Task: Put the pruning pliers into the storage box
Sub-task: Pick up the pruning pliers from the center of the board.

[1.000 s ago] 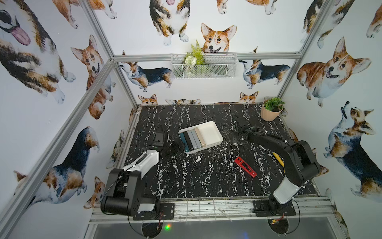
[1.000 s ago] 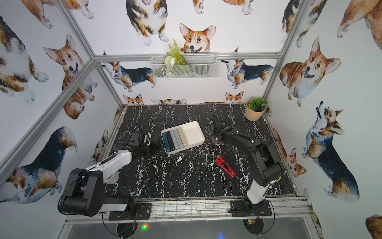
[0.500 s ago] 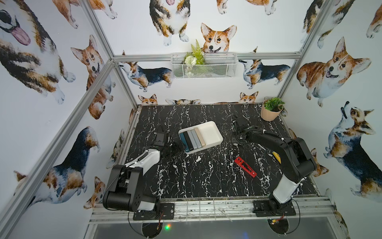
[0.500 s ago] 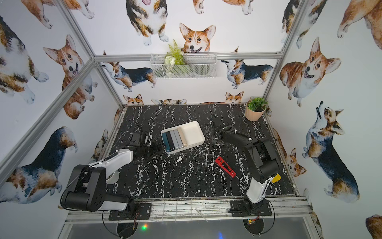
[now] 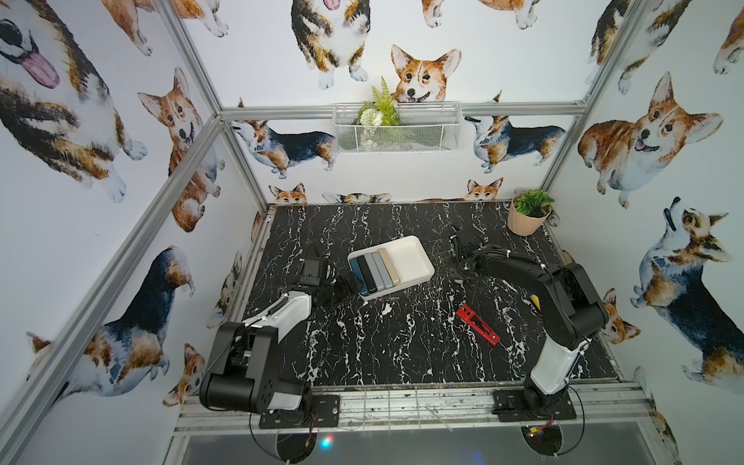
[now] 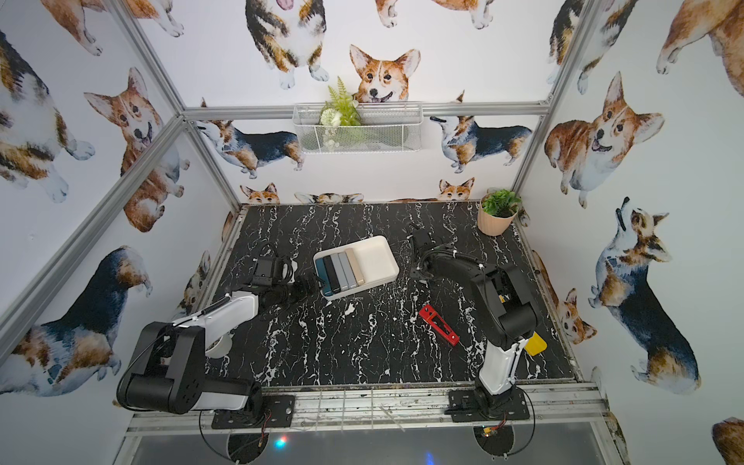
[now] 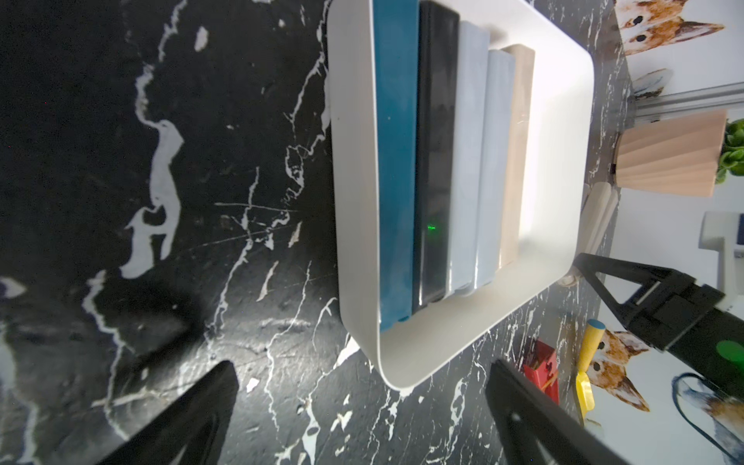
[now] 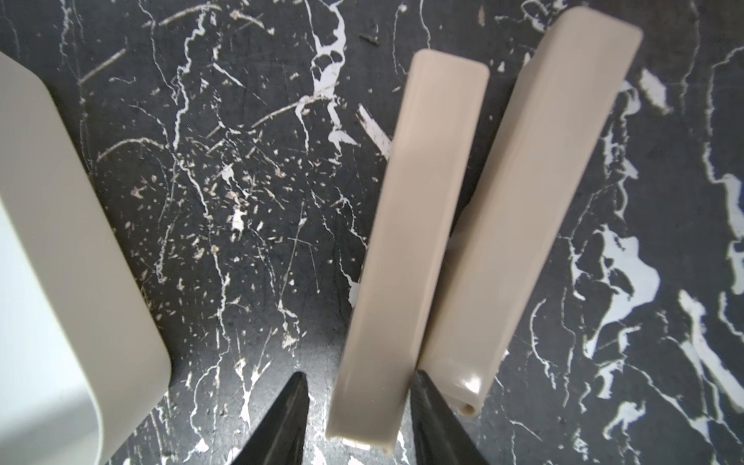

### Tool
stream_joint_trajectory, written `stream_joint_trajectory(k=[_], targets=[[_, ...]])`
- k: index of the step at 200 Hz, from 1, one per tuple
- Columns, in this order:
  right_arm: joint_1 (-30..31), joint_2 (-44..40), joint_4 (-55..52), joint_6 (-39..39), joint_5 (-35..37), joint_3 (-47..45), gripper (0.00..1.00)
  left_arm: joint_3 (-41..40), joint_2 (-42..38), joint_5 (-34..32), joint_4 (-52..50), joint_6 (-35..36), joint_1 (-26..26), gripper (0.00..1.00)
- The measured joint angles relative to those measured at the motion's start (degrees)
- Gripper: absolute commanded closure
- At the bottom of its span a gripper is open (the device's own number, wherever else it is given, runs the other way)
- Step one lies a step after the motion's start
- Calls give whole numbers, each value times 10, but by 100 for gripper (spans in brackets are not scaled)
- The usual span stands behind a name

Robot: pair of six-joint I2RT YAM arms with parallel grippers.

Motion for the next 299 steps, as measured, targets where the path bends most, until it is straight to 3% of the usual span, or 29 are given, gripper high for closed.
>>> stream_joint_trajectory(k=[70,137,197,236,299], targets=[[0,10,2,0,0,0,61,-11,-49,86,43,-15,-3,0],[0,18,8,0,3,-1,71,-30,-86,163,75,-24,-21,0],[0,19,10,0,3,-1,85,-38,-106,168,80,-31,-24,0],[0,18,18,0,3,-7,100,-38,-106,167,79,-31,-27,0],[0,16,38,2,-7,-13,100,-39,-106,151,79,-31,-34,0]])
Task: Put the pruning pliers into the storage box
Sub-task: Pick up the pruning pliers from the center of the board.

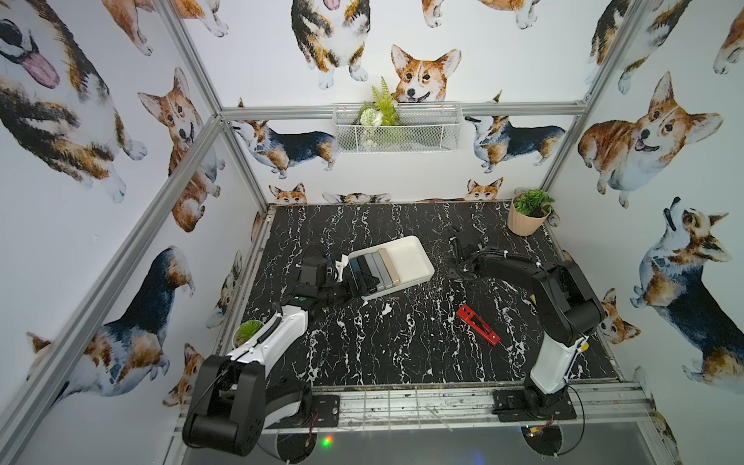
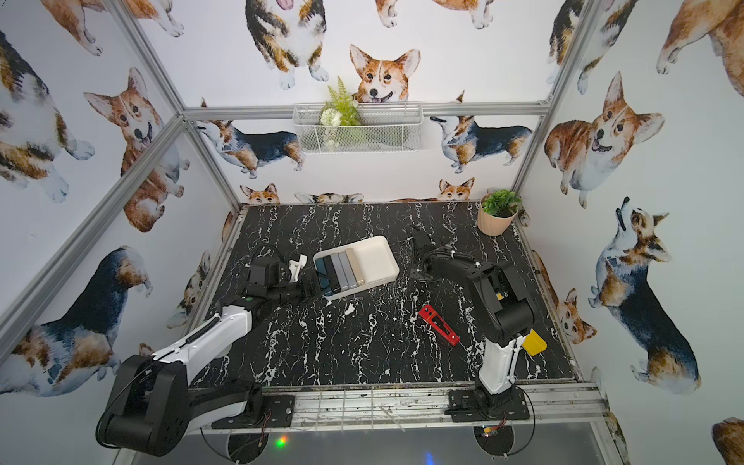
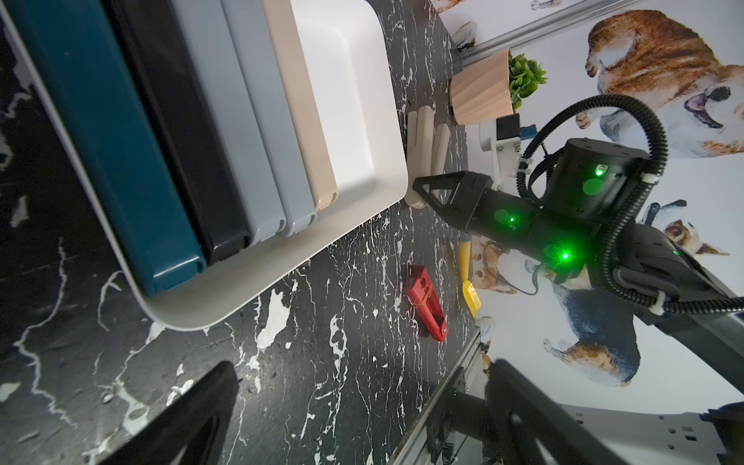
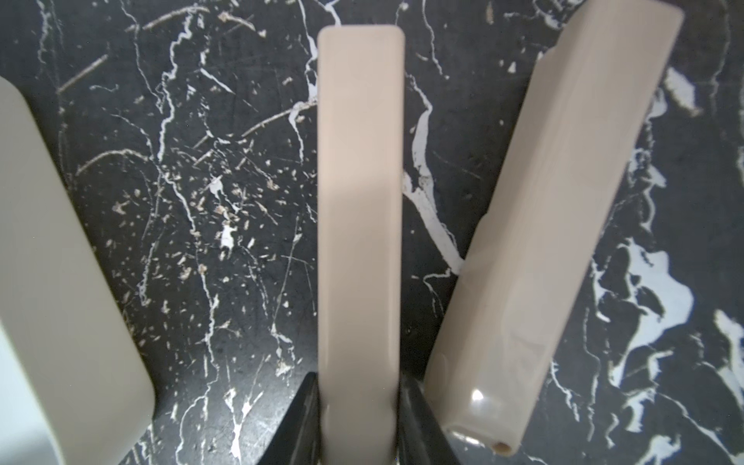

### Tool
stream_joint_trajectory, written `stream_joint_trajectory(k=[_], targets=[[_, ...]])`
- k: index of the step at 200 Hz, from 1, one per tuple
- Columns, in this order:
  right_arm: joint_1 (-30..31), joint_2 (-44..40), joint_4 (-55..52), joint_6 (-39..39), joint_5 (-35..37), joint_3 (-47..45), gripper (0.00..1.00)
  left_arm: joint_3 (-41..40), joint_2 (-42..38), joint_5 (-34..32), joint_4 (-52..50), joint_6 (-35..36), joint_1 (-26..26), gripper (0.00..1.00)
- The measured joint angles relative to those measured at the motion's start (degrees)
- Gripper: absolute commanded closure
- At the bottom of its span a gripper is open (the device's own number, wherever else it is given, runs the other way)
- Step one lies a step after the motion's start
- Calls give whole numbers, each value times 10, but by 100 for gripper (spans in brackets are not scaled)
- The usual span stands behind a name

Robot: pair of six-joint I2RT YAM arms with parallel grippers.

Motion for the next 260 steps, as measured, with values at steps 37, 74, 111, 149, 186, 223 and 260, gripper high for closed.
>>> stream_joint_trajectory(k=[37,74,111,149,186,223,260], targets=[[5,-6,0,0,-14,-3,100,-1,-2,-4,0,0,-1,0],[18,-14,-13,-2,-22,3,100,-3,-4,-6,2,0,-2,0],[23,-26,-22,-4,-19,11,100,-3,-4,-9,5,0,-2,0],[28,-41,-26,-10,-16,11,100,-2,-5,-14,6,0,-2,0],[45,-52,-25,-26,-15,21,100,-2,-5,-19,7,0,-2,0],[57,-54,-21,-36,-15,32,100,2,6,-22,10,0,-2,0],[72,-50,-14,-51,-25,57,100,2,41,-21,42,-12,-2,0]])
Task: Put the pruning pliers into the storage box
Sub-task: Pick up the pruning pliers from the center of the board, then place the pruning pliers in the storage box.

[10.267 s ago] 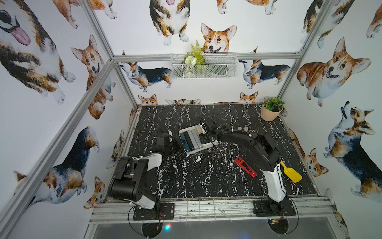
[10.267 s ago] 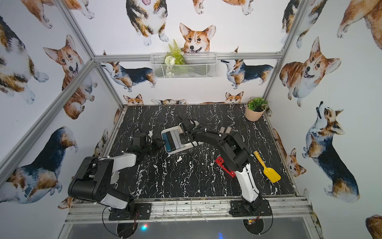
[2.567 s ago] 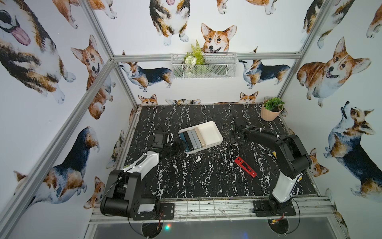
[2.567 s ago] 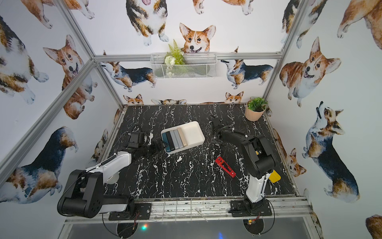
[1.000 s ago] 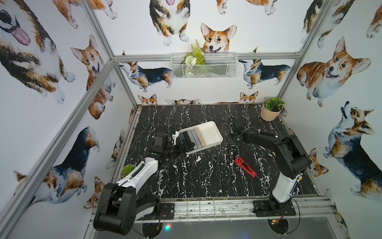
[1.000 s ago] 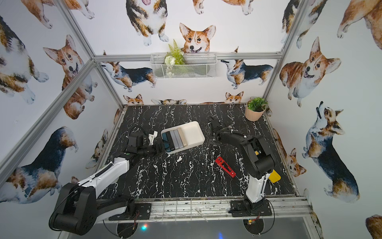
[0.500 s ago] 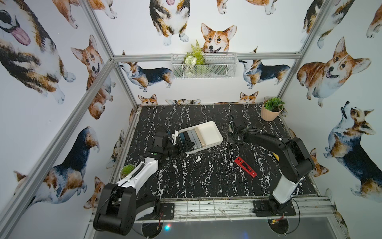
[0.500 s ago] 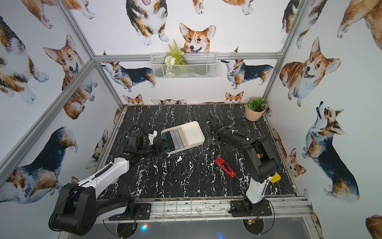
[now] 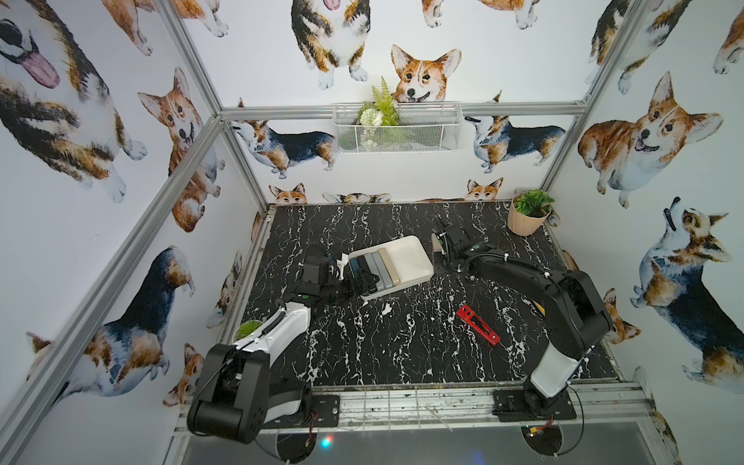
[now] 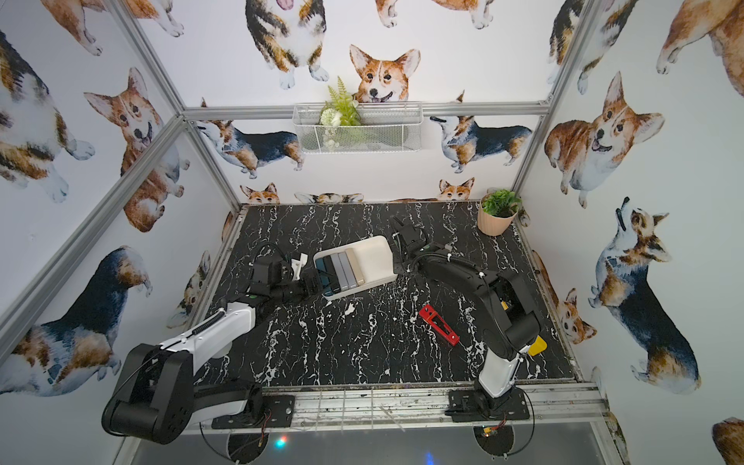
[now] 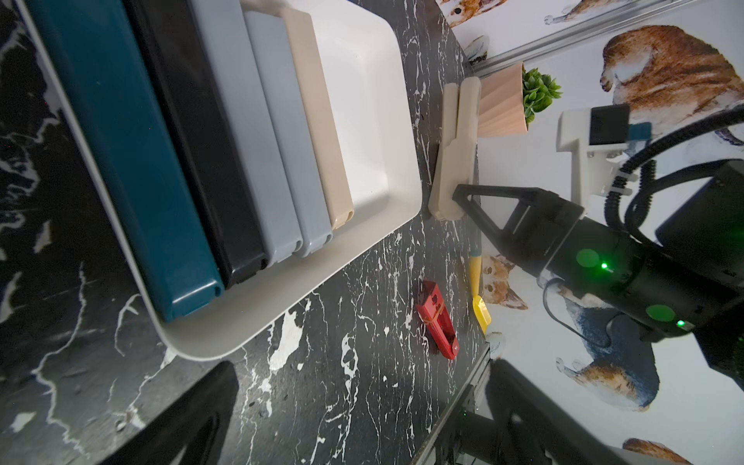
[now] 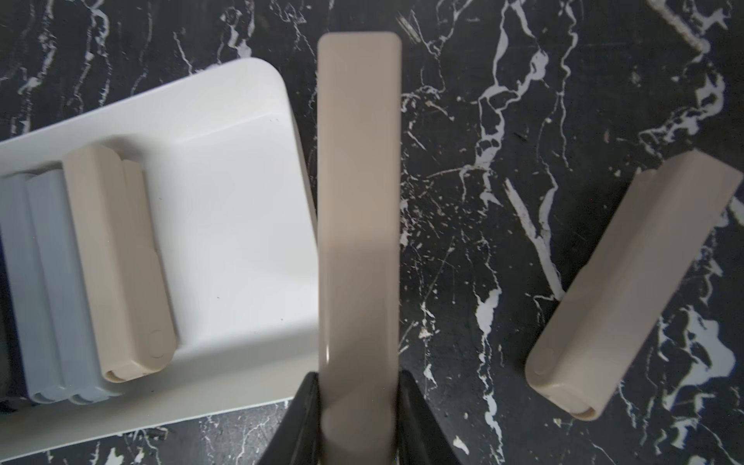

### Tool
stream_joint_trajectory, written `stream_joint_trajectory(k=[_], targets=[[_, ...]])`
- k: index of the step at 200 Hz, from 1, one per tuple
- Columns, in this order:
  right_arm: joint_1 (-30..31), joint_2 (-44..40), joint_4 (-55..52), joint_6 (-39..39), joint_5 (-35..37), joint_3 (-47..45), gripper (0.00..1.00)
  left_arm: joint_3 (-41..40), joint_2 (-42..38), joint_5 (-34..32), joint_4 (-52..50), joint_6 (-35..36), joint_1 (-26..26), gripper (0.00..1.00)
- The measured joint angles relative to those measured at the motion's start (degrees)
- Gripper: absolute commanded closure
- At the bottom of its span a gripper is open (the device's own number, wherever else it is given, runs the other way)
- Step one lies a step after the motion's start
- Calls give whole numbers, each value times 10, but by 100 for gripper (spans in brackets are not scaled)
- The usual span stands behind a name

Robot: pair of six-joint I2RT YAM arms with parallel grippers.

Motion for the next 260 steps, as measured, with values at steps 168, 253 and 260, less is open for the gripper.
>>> stream_joint_trajectory(k=[168,253,260], targets=[[52,86,16,-37,-70,99,100,27,5,-49,-10,2,0,0],[63,116,29,-52,-87,110,100,14,3,-58,-18,6,0,0],[63,118,30,-55,-89,111,100,14,3,-58,-18,6,0,0]])
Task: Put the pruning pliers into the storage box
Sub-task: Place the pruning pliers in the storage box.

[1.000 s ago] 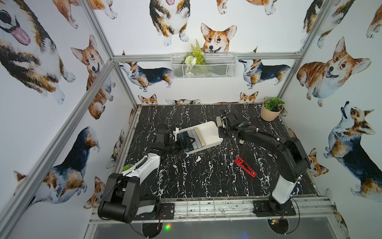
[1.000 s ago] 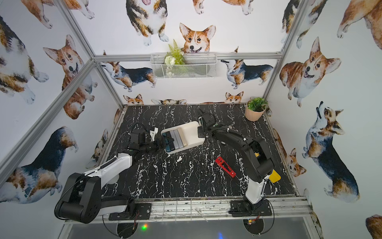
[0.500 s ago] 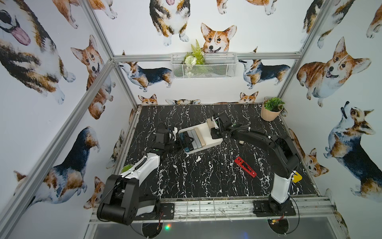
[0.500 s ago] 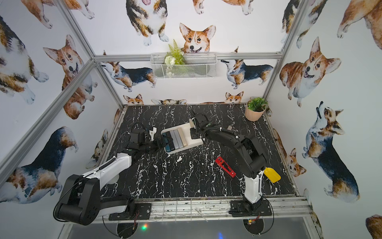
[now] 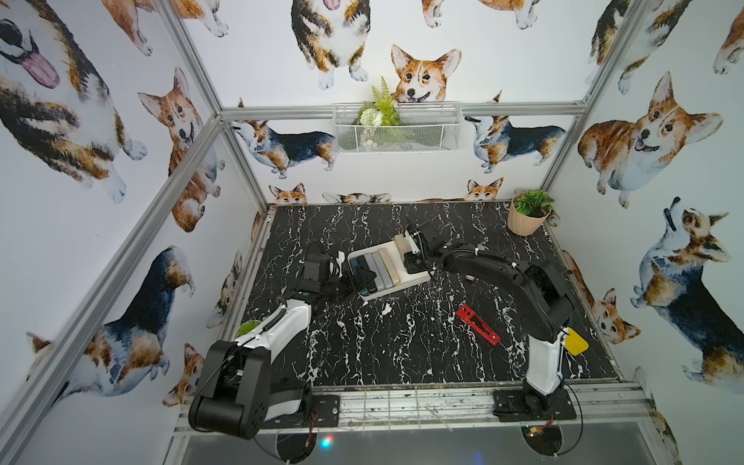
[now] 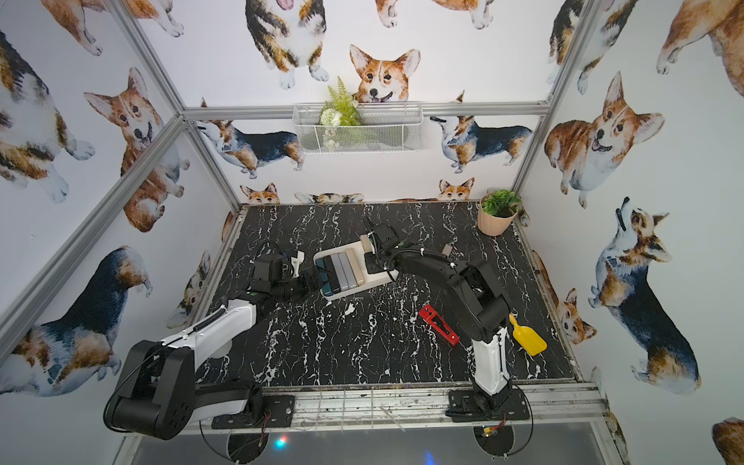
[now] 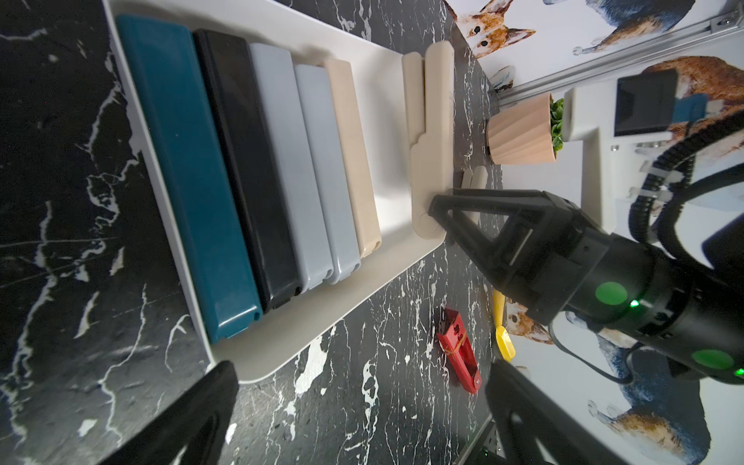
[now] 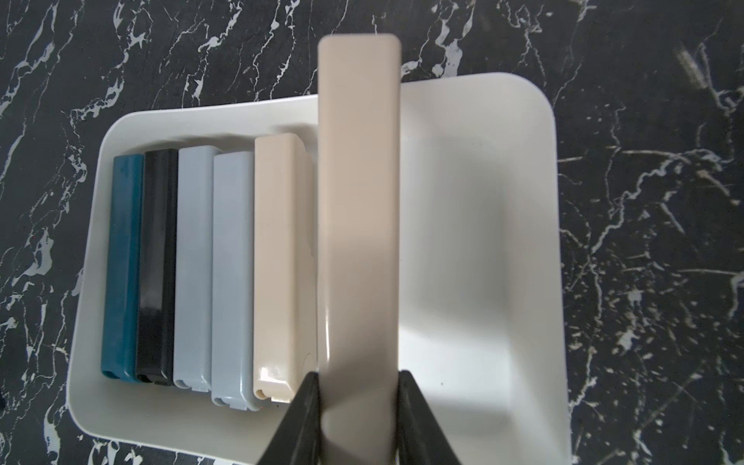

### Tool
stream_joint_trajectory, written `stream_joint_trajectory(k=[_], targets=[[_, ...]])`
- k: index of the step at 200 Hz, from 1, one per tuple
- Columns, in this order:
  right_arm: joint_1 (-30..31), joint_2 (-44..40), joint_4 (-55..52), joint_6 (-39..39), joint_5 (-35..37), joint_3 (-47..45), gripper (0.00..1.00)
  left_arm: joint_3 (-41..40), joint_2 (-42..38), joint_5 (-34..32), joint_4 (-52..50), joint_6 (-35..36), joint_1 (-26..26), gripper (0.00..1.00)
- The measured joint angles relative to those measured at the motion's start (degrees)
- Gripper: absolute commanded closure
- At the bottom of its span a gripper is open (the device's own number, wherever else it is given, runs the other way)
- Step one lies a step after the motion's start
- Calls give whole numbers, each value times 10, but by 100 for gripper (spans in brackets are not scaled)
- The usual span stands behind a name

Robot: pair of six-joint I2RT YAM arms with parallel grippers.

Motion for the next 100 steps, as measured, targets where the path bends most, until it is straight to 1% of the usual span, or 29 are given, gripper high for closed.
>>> stream_joint_trajectory(k=[100], targets=[[3,33,8,-5,-11,13,100,-1,5,0,0,2,0,0]])
